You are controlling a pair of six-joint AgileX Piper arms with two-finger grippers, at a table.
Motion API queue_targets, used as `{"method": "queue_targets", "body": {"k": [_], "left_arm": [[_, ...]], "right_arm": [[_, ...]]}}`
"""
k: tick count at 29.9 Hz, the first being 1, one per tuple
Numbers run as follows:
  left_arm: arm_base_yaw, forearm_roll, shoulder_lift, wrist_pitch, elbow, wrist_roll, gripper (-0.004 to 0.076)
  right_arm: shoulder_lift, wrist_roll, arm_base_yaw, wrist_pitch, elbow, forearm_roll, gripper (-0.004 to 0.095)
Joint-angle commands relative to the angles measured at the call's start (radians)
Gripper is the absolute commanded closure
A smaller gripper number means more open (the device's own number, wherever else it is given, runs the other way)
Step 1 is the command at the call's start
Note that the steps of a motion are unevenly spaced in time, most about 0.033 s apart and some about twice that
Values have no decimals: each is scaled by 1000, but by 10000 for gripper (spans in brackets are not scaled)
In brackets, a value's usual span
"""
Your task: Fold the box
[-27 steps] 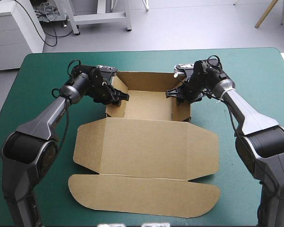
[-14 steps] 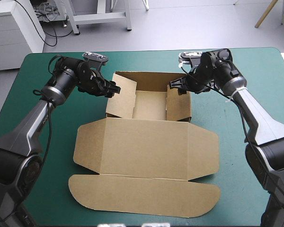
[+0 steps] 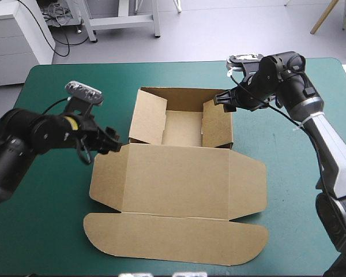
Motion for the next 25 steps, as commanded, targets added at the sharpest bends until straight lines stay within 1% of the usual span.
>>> {"method": "queue_targets", "body": {"k": [1, 4, 8, 12, 17, 23, 25], "left_arm": [[-18, -14, -178, -38, 67, 2, 225], [-17, -14, -313, -34, 125, 2, 225], [-17, -12, -446, 11, 156, 20, 225], [-17, -6, -531, 58, 156, 45, 225], [-17, -3, -572, 131, 156, 80, 225], [-17, 4, -587, 131, 156, 73, 225], [-17, 5, -587, 131, 156, 73, 225]], "right_arm": [[-51, -2, -1, -27, -31, 19, 308], [-51, -2, -1, -27, -31, 17, 286], [-49, -3, -1, -29, -31, 17, 209], [-30, -3, -1, -29, -31, 18, 205], [20, 3, -1, -29, -31, 46, 206], [97, 32, -1, -40, -31, 26, 209], [127, 40, -1, -55, -31, 24, 225]]}}
